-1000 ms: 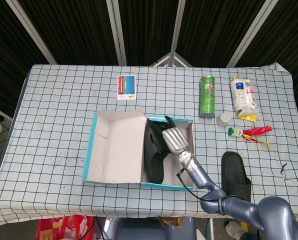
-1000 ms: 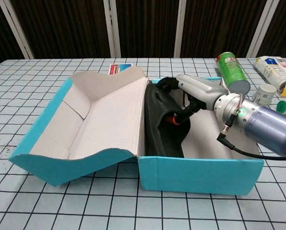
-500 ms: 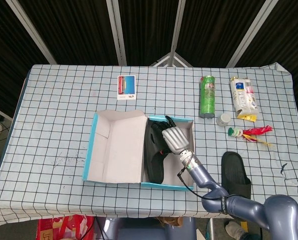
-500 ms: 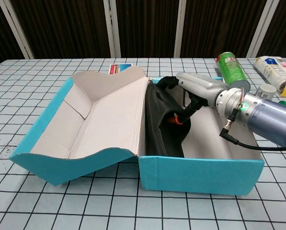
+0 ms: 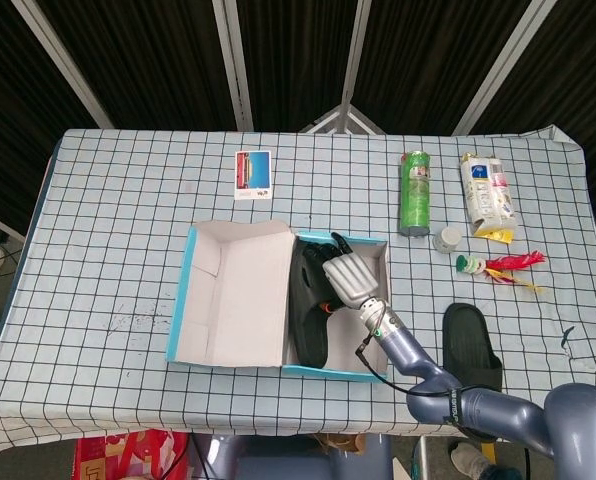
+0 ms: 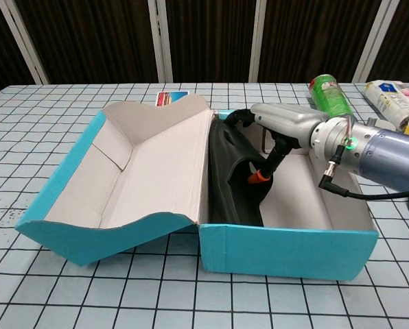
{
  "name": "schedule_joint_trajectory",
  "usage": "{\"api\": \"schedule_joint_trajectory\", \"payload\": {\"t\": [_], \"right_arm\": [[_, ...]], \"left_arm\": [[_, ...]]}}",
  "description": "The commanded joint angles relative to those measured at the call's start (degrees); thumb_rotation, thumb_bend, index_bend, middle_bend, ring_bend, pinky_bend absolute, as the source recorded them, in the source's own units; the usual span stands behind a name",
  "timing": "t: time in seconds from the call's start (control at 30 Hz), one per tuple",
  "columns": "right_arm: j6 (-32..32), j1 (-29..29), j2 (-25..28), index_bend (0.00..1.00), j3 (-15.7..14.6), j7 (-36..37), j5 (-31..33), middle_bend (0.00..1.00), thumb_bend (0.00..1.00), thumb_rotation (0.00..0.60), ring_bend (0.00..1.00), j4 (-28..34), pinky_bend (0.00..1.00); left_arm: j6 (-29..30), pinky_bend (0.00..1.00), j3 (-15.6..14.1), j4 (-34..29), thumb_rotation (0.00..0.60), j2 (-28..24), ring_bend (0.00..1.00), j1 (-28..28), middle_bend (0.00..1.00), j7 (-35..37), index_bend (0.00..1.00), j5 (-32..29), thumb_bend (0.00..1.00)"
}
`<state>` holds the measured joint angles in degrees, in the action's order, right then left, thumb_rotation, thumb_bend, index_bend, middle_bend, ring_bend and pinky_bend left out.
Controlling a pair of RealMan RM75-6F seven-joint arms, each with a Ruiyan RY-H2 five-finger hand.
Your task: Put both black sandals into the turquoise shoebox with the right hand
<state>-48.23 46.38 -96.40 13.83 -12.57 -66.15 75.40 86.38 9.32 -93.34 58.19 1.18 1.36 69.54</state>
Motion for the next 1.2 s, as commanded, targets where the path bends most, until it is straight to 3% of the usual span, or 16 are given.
{"api": "schedule_joint_trajectory", "payload": {"t": [0.03, 0.3, 0.83, 1.0, 1.2], "right_arm": [[0.23, 0.54, 1.57, 0.00, 0.13, -3.59, 2.37, 0.09, 0.12, 0.600, 0.00, 2.32, 0.00], [-0.69, 1.39, 5.57, 0.00, 0.60, -11.45, 9.38, 0.07, 0.08, 0.600, 0.00, 9.31, 0.00], [-5.35, 1.65, 13.02, 0.00, 1.67, -16.00, 14.47, 0.04, 0.07, 0.600, 0.00, 20.60, 0.00], [-7.45, 1.75, 18.47, 0.00, 2.93, -18.48, 17.01, 0.04, 0.08, 0.600, 0.00, 27.29, 0.00], [-14.23, -2.56, 29.53, 0.02, 5.08, -17.46, 18.57, 0.09, 0.08, 0.600, 0.00, 37.42, 0.00]], "left_arm": [[0.02, 0.09, -0.02, -0.03, 0.600, -0.02, 0.00, 0.03, 0.03, 0.06, 0.10, 0.02, 0.37], [-0.06, 0.09, -0.09, -0.02, 0.600, -0.13, 0.00, 0.06, 0.03, 0.45, 0.10, 0.18, 0.37], [0.45, 0.09, -0.17, -0.04, 0.600, -0.52, 0.00, 0.45, 0.03, 1.64, 0.10, 0.72, 0.37], [0.06, 0.09, -0.15, 0.18, 0.600, -0.52, 0.00, 0.32, 0.03, 1.74, 0.10, 0.53, 0.37], [0.29, 0.09, -0.26, -0.01, 0.600, -0.62, 0.00, 0.47, 0.03, 1.98, 0.10, 0.85, 0.37]]}}
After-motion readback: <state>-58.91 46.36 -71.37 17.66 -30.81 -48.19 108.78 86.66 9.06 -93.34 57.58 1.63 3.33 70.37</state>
